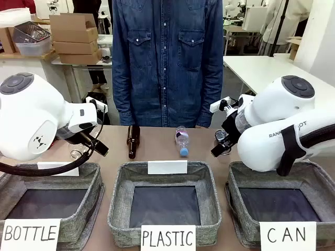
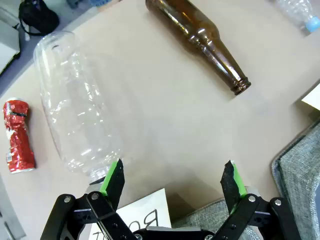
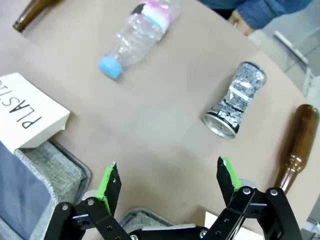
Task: Sort the can waste into the basket.
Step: Pick up the can waste from the table and place it in the right Fabric basket.
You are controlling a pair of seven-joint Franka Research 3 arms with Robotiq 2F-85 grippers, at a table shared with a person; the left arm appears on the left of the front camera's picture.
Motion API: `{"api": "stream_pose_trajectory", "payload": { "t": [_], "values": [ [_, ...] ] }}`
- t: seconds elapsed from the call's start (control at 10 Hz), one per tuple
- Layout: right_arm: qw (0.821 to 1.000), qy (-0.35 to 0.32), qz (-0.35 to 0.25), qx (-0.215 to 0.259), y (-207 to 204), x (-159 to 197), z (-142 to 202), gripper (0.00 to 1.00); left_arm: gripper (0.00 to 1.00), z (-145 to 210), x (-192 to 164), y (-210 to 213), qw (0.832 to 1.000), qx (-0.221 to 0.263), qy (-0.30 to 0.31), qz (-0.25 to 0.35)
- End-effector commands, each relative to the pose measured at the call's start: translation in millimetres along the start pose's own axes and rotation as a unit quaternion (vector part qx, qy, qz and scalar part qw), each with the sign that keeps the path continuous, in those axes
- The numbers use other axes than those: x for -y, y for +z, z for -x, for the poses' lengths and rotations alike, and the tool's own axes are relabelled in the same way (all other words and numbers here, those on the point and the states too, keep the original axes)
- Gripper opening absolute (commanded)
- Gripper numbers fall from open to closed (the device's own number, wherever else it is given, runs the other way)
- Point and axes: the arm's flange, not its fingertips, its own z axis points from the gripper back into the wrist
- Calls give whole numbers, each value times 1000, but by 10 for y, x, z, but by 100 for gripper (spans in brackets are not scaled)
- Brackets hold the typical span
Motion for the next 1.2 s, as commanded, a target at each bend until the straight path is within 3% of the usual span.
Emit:
{"api": "stream_pose_trajectory", "payload": {
  "t": [0.0, 1.0, 1.1],
  "values": [
    [1000, 0, 0, 0, 1, 0, -2, 100, 100, -1, 2, 1, 1000, 0, 0, 0],
    [1000, 0, 0, 0, 0, -1, 0, 100, 100, 0, 0, 0, 1000, 0, 0, 0],
    [1000, 6, -4, 15, 414, 88, 64, 100, 100, -53, 48, 443, 1000, 5, -16, 5]
  ]
}}
